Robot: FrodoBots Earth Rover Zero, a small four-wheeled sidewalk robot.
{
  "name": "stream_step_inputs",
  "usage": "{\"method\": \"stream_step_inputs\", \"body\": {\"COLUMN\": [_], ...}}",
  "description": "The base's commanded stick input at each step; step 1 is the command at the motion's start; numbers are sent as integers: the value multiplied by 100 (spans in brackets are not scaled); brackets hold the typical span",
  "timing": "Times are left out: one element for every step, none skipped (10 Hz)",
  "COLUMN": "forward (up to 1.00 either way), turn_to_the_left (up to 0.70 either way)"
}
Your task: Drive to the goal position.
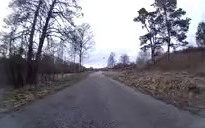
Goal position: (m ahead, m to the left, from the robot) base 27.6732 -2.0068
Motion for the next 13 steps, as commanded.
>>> {"method": "stream_step_inputs", "body": {"forward": [50,50,50,50,50,50,50,50,50,50,50,50,50], "turn_to_the_left": [0,0,0,0,0,0,0,0,0,0,0,0,0]}}
